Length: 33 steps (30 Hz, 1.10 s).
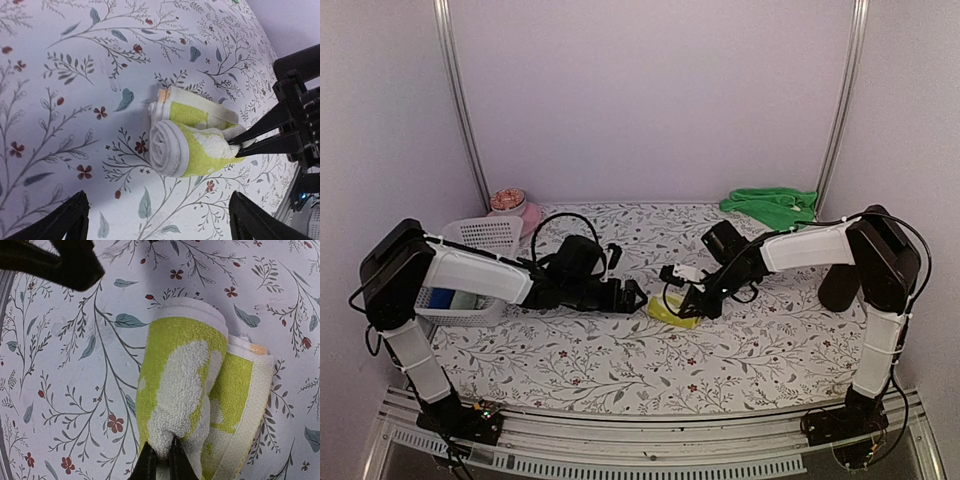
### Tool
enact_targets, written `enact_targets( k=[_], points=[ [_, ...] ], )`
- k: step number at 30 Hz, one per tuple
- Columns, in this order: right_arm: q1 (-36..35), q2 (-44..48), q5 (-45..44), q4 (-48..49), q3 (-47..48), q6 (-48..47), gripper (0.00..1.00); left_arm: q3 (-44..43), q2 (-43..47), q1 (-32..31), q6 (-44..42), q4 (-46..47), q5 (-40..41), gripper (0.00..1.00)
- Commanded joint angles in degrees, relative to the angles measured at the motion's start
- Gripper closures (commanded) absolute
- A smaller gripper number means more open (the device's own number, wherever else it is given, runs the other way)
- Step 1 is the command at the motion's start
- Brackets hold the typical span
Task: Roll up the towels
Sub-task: Roll the towel at the center of the board, then pick up the towel from the center of the board.
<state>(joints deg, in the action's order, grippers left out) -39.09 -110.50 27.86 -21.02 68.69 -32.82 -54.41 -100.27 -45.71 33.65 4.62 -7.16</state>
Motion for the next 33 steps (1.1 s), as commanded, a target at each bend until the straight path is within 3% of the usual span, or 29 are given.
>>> enact_targets(
  k=[1,15,33],
  points=[
    [0.42,-1.59,4.27,-5.67,-0.92,7.89,0.95,3.02,0.49,-3.51,18.81,10.57,3.33,0.03],
    [5.03,0.24,15.34,1.51,-7.23,16.48,0.93,1.64,-8.00,-11.52,40.91,19.90,9.75,0.03],
    [5.16,3.47,15.34,8.94,-12.13,20.37,0.93,2.39,-19.05,-17.25,62.68,32.36,15.19,0.26]
  ],
)
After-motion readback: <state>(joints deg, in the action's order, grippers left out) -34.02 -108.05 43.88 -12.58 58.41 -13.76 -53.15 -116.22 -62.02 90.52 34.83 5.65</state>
